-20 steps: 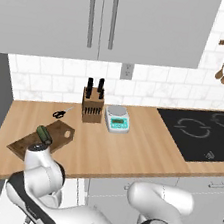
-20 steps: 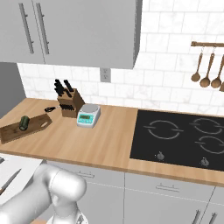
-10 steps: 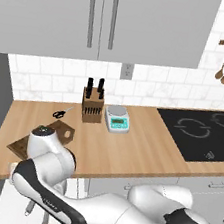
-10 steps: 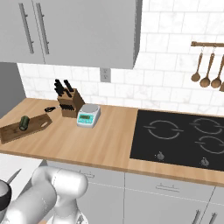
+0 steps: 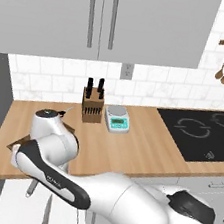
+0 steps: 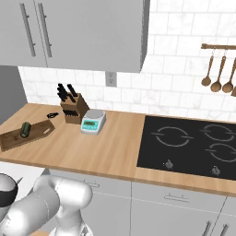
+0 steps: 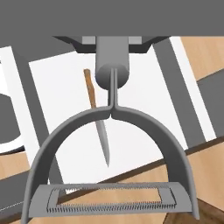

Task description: Place the appropriate cutting tool for cutting the cucumber skin on the cutting board.

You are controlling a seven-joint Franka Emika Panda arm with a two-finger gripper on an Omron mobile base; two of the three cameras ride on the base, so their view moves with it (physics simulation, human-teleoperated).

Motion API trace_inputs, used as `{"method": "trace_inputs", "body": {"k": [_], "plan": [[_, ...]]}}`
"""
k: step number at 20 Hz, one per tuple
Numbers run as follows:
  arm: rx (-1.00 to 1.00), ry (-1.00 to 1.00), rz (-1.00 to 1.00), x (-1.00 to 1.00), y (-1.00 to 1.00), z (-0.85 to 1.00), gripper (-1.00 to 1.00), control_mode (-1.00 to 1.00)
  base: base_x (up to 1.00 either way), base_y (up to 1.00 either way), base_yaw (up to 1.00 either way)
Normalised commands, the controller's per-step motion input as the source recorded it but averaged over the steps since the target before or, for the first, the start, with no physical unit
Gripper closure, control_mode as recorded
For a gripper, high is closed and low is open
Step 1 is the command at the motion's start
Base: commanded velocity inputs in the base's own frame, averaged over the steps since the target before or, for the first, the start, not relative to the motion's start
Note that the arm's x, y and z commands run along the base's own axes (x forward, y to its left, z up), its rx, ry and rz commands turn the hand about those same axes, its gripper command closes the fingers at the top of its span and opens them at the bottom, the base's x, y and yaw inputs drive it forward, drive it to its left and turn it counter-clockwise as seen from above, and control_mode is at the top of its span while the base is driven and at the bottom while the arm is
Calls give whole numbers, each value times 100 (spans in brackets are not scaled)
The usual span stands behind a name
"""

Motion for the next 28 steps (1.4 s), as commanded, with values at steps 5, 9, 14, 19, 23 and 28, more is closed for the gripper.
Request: {"method": "trace_inputs", "body": {"k": [5,9,14,19,23,28], "plan": [[0,0,0,44,7,3,100,-100,0,0,0],[0,0,0,41,13,1,100,-100,0,0,0],[0,0,0,38,15,0,100,-100,0,0,0],[-1,0,0,37,12,0,100,-100,0,0,0],[-1,0,0,27,9,0,100,-100,0,0,0],[0,-3,0,7,0,0,100,-100,0,0,0]]}}
